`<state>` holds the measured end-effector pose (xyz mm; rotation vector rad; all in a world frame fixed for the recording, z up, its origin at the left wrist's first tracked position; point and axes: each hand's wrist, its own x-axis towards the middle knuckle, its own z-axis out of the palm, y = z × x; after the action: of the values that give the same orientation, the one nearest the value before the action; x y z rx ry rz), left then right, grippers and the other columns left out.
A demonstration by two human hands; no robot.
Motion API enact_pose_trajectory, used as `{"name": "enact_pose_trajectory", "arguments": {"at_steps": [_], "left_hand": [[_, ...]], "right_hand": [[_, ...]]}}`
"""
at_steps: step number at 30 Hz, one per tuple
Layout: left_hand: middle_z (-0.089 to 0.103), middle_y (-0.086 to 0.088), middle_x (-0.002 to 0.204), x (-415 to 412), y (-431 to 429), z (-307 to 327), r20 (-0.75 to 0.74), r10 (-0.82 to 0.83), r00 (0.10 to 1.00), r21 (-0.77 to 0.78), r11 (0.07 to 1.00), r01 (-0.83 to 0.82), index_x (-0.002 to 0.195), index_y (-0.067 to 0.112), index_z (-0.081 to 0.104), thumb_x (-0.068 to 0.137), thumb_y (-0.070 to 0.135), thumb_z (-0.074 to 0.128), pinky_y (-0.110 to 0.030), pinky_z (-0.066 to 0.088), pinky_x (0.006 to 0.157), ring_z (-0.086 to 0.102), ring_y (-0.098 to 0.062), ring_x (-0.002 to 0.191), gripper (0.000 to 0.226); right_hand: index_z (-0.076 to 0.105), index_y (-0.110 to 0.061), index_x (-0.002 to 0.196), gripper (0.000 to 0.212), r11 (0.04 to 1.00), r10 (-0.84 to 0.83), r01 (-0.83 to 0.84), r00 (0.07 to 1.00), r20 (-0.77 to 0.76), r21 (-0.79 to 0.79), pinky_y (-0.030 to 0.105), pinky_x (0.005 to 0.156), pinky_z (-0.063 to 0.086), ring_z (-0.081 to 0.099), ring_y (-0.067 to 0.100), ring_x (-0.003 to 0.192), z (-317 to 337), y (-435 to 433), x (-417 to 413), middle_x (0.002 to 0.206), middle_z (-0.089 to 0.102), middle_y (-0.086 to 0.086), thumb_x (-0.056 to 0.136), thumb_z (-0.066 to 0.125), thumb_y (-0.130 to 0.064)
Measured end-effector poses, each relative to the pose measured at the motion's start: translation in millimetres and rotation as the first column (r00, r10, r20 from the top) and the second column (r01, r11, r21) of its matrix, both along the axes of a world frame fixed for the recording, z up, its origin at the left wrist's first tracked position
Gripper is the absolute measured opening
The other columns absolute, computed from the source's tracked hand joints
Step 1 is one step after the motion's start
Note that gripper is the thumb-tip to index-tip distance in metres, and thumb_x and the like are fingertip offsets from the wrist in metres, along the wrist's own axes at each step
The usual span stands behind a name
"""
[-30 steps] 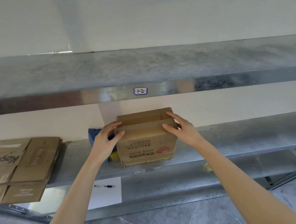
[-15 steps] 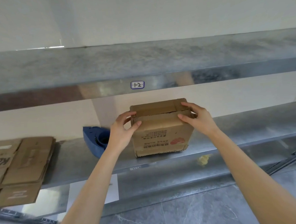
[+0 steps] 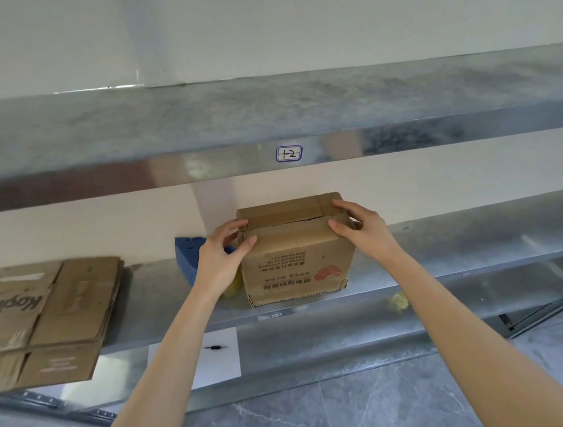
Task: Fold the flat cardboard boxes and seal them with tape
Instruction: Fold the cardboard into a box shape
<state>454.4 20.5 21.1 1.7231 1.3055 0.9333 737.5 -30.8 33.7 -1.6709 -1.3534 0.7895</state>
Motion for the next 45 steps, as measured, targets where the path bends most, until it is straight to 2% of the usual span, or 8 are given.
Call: {"name": "enact_pose_trajectory", "arguments": {"at_steps": [9, 15, 19, 22, 26, 33, 40, 45], "left_hand": [[0.056, 0.004, 0.139, -3, 2, -1, 0.017, -0.001, 1.0, -0.015, 1.0, 0.001, 0.126, 0.03, 0.06, 0.092, 0.034, 0.067, -0.029, 0.045, 0.102, 0.051, -0.014, 0.126, 0.035], [0.056, 0.011, 0.136, 15, -3, -10, 0.096, -0.017, 0.995, -0.05, 0.999, 0.022, 0.124, 0.035, 0.061, 0.092, 0.035, 0.068, -0.003, 0.039, 0.088, 0.047, -0.001, 0.121, 0.033], [0.058, 0.016, 0.125, 14, 1, -11, 0.16, 0.014, 0.987, -0.094, 0.996, 0.001, 0.121, 0.041, 0.061, 0.092, 0.038, 0.067, -0.035, 0.049, 0.101, 0.054, -0.008, 0.121, 0.03], [0.057, 0.016, 0.123, 13, -2, -17, 0.13, 0.008, 0.992, -0.124, 0.992, 0.008, 0.121, 0.041, 0.061, 0.092, 0.037, 0.067, -0.04, 0.05, 0.101, 0.052, -0.008, 0.121, 0.03], [0.058, 0.012, 0.127, 15, -21, -38, 0.17, 0.0, 0.986, -0.191, 0.981, 0.033, 0.123, 0.036, 0.06, 0.092, 0.03, 0.069, -0.025, 0.057, 0.078, 0.055, -0.005, 0.116, 0.033], [0.055, 0.009, 0.137, 12, -9, -33, 0.055, -0.043, 0.998, -0.135, 0.99, 0.05, 0.127, 0.023, 0.062, 0.09, 0.026, 0.071, -0.02, 0.036, 0.101, 0.047, -0.007, 0.12, 0.039], [0.054, 0.015, 0.135, 26, -14, -42, 0.003, -0.043, 0.999, -0.059, 0.997, 0.043, 0.124, 0.027, 0.062, 0.089, 0.031, 0.071, -0.006, 0.036, 0.089, 0.051, -0.005, 0.118, 0.036], [0.056, 0.012, 0.132, 24, -14, -46, 0.022, -0.033, 0.999, -0.079, 0.996, 0.035, 0.124, 0.028, 0.06, 0.091, 0.032, 0.068, -0.021, 0.04, 0.094, 0.054, -0.009, 0.116, 0.033]], "right_hand": [[0.055, -0.027, 0.138, 0.047, 1.0, 0.013, -0.013, 1.0, 0.005, -0.022, 0.021, 0.107, 0.037, 0.047, 0.008, 0.128, 1, 2, -4, 0.136, 0.056, -0.007, 0.093, 0.068, -0.029], [0.056, -0.027, 0.136, 0.046, 0.999, 0.002, 0.001, 0.998, 0.06, -0.046, 0.023, 0.107, 0.039, 0.048, 0.01, 0.128, 5, -2, 14, 0.137, 0.056, -0.005, 0.092, 0.069, -0.031], [0.055, -0.027, 0.135, 0.047, 0.998, -0.007, 0.011, 0.998, 0.068, -0.055, 0.025, 0.106, 0.04, 0.049, 0.014, 0.129, 7, 2, 11, 0.139, 0.055, -0.002, 0.091, 0.07, -0.032], [0.056, -0.027, 0.135, 0.048, 0.998, -0.007, 0.012, 0.996, 0.087, -0.064, 0.024, 0.101, 0.041, 0.051, 0.015, 0.123, 10, 2, 12, 0.136, 0.056, -0.002, 0.09, 0.072, -0.033], [0.058, -0.026, 0.133, 0.046, 0.997, 0.026, -0.016, 0.99, 0.142, -0.072, 0.024, 0.1, 0.04, 0.052, 0.017, 0.123, 5, 1, 12, 0.135, 0.057, -0.004, 0.09, 0.073, -0.027], [0.053, -0.022, 0.139, 0.047, 0.995, 0.018, -0.011, 0.998, 0.068, -0.098, 0.032, 0.111, 0.039, 0.046, 0.019, 0.133, -12, 0, 14, 0.144, 0.052, 0.0, 0.094, 0.068, -0.023], [0.051, -0.02, 0.141, 0.046, 0.991, 0.014, -0.018, 0.999, -0.03, -0.134, 0.032, 0.113, 0.038, 0.044, 0.019, 0.136, -31, -10, 27, 0.145, 0.05, 0.002, 0.097, 0.063, -0.019], [0.053, -0.018, 0.139, 0.043, 0.995, -0.016, 0.013, 1.0, -0.023, -0.097, 0.022, 0.106, 0.038, 0.047, 0.017, 0.132, -38, -6, 22, 0.142, 0.054, 0.001, 0.098, 0.062, -0.015]]}}
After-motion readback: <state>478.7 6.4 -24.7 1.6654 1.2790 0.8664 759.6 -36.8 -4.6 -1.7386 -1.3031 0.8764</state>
